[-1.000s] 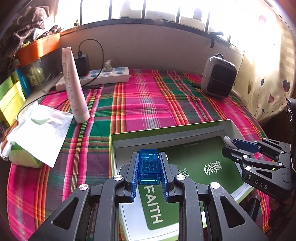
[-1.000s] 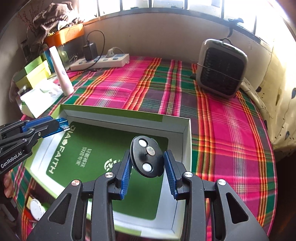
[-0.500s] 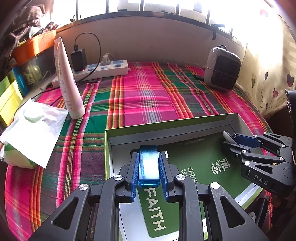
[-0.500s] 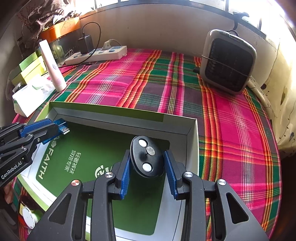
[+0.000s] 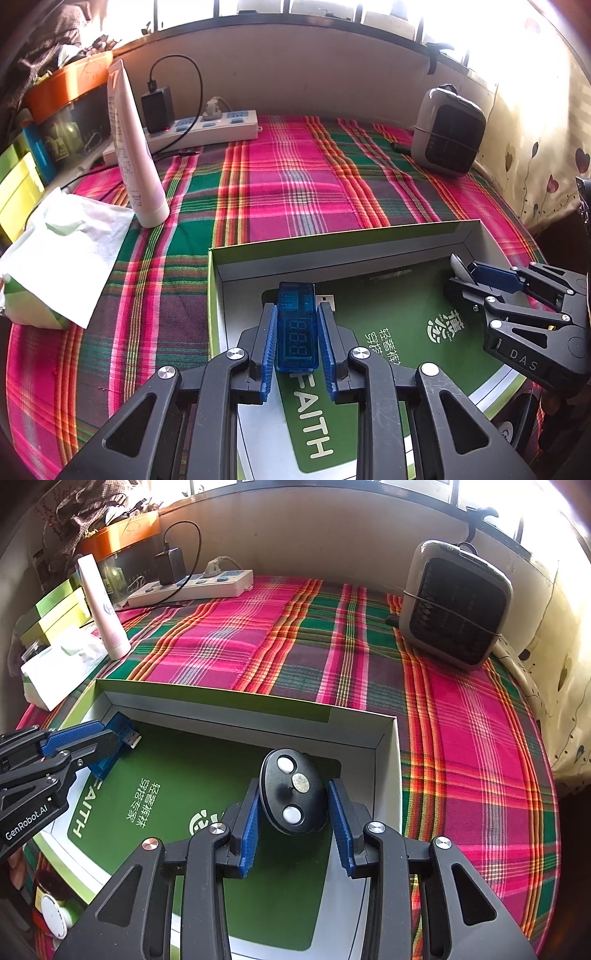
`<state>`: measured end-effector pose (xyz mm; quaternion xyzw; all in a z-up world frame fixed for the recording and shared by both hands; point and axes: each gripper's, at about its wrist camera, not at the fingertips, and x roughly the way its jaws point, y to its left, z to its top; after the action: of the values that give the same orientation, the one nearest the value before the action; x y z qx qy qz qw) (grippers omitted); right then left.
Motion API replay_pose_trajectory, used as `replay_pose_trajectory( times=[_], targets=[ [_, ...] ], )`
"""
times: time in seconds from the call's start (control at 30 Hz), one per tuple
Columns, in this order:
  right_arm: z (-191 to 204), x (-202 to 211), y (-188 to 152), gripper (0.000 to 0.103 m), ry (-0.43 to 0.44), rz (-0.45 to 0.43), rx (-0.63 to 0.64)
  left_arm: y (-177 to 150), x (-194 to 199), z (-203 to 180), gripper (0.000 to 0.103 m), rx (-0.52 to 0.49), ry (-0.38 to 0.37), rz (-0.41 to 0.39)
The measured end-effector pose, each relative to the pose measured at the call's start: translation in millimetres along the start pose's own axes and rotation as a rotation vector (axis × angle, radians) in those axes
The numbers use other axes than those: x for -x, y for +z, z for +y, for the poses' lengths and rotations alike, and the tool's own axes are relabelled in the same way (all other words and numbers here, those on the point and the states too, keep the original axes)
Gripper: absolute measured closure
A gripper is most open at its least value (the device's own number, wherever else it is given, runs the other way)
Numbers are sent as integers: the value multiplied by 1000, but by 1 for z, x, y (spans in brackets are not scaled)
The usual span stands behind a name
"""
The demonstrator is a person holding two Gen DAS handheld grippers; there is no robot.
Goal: Organize rigid objects
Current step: 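Carry both items into the green box and open both grippers to release them, then withdraw both open grippers from the green box back over the items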
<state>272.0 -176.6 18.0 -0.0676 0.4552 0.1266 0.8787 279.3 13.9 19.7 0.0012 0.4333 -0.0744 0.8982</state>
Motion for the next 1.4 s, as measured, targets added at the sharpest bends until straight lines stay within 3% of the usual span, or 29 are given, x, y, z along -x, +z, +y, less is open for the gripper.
replay_pose_trajectory(
  times=[0.13,0.27,0.47,0.57,1.4],
  targets=[
    [0,0,0,66,0,-3,-3,-1,-2,-2,82,-11,7,4],
    [0,2,0,55,21,-9,-11,-1,-2,-3,80,-13,4,6],
    [1,4,-2,50,33,-16,-18,-1,4,-5,65,-19,-2,-5],
    [1,6,-4,47,44,-20,-29,-2,8,-3,63,-5,-7,-10],
    [10,74,-39,46,58,-123,-83,-34,85,-8,59,8,-1,-98]
  ],
)
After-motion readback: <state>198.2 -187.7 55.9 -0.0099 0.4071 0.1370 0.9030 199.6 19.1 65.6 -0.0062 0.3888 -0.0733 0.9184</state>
